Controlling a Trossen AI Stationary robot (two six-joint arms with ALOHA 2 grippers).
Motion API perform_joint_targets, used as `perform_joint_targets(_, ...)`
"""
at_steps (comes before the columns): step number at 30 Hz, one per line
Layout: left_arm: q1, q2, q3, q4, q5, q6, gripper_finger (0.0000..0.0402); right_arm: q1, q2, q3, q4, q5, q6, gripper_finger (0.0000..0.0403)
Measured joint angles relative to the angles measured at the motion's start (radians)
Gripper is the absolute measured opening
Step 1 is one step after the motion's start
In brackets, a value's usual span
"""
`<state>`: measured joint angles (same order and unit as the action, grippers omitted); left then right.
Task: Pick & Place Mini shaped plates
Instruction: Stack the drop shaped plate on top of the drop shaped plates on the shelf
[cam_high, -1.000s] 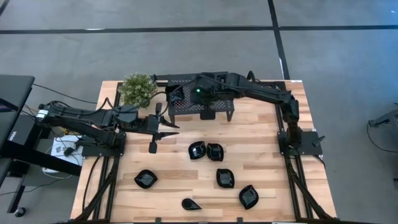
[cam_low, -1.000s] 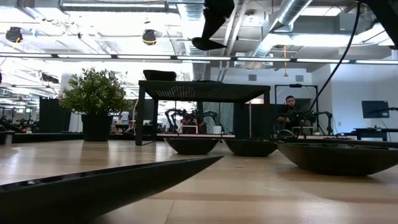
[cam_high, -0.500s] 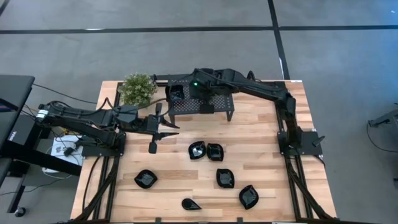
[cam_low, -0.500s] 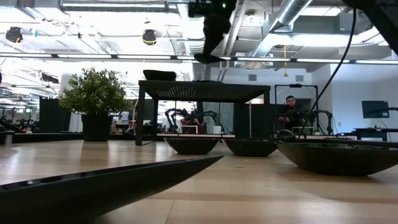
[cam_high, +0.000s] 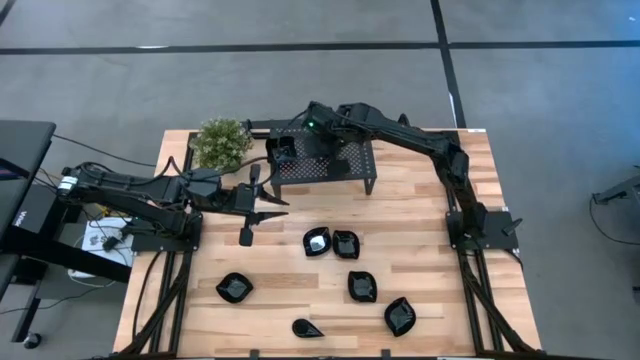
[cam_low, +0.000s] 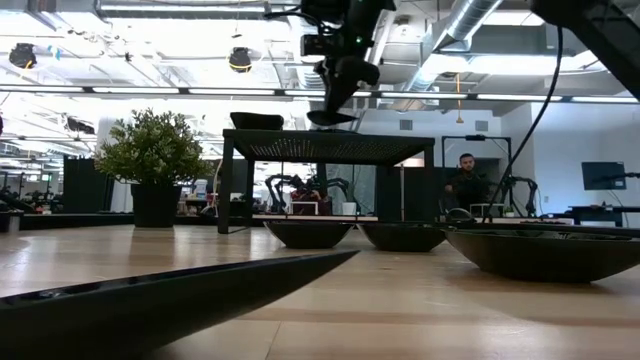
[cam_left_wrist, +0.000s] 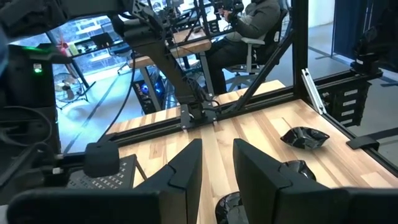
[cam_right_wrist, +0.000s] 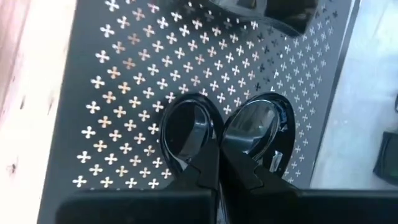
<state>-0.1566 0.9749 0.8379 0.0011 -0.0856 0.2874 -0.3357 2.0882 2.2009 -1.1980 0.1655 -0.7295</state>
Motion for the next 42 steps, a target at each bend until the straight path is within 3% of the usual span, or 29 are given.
perform_joint_targets(30, 0.000, 0.000, 0.000, 0.011, 0.000, 0.000, 0.0092, -0.018, 0.001, 0.000, -0.080, -0.052, 0.013, 0.0000)
perform_joint_targets(42, 0.000, 0.000, 0.000, 0.021, 0.000, 0.000, 0.0092, -0.020, 0.013, 0.000, -0.041, -0.053, -0.036, 0.0023)
